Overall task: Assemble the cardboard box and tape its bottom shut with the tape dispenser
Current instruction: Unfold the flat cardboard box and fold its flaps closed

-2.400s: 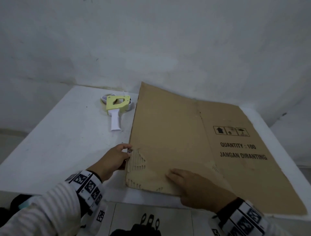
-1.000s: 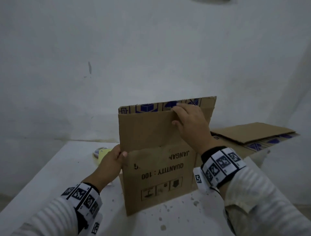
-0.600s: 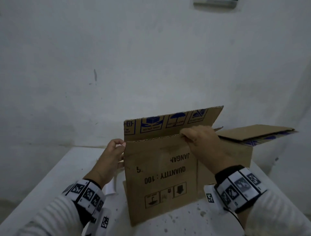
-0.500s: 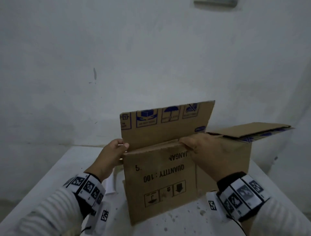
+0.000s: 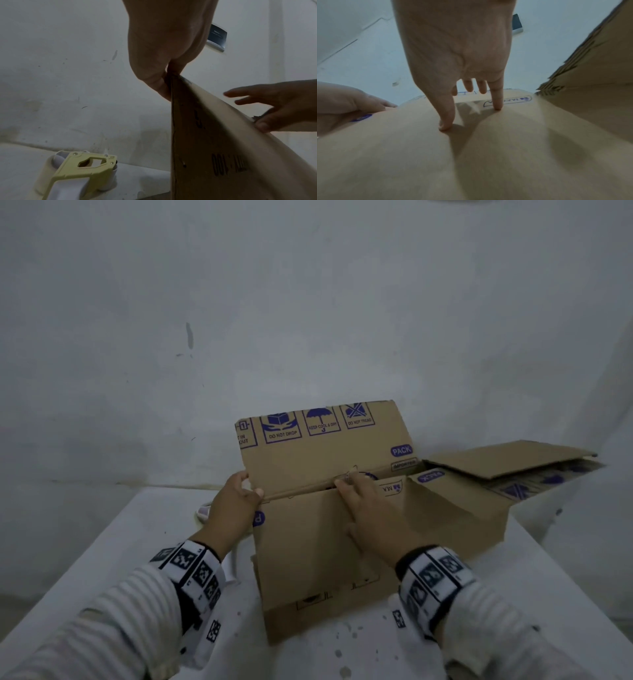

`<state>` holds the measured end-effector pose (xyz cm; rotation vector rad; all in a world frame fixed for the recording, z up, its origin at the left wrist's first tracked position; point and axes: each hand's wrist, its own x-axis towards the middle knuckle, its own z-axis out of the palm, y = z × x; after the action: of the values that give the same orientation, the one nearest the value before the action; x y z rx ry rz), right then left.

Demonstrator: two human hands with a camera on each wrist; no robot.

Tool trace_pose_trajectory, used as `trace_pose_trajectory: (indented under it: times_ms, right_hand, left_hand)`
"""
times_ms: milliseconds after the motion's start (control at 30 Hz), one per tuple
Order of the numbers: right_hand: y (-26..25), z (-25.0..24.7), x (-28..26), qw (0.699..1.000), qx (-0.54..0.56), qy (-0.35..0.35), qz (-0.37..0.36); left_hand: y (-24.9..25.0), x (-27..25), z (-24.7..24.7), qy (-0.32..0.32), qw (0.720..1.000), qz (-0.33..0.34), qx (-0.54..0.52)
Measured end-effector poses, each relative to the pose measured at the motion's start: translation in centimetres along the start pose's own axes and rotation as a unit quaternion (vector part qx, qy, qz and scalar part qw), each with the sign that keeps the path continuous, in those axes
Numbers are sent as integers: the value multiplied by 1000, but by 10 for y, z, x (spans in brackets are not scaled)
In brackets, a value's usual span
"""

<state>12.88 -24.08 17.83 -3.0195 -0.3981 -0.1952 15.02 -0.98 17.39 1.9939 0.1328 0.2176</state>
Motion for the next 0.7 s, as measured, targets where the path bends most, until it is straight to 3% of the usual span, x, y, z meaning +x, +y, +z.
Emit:
trace_pose_trajectory:
  times_ms: [100,167,233,300,400,467,567,700]
  right_hand:
    - [-9,7,13,999,3,19,28]
    - [-12,14,14,998,6,54,37]
    - [-14,22,12,997,14,70,36]
    - [-13,24,10,995,19,90,29]
    - [-9,19,7,997,26,66,22]
    - [-6,10,4,998,16,50,39]
    - [8,-8,-6,983,-19,107,146]
    - [39,-26,-25,949,0,113,294]
  left_hand:
    - [-2,-5,4,36,999,25,-29]
    - [-1,-12,11,106,979,134,111]
    - [-1,-22,26,113,909,280,287]
    - [0,-25,43,50,854,347,385]
    - [-3,-21,59,-32,849,315,423]
    - [-4,-19,61,-29,847,304,436]
    - [0,-17,59,-38,847,291,443]
    - [1,-14,60,-35,842,292,453]
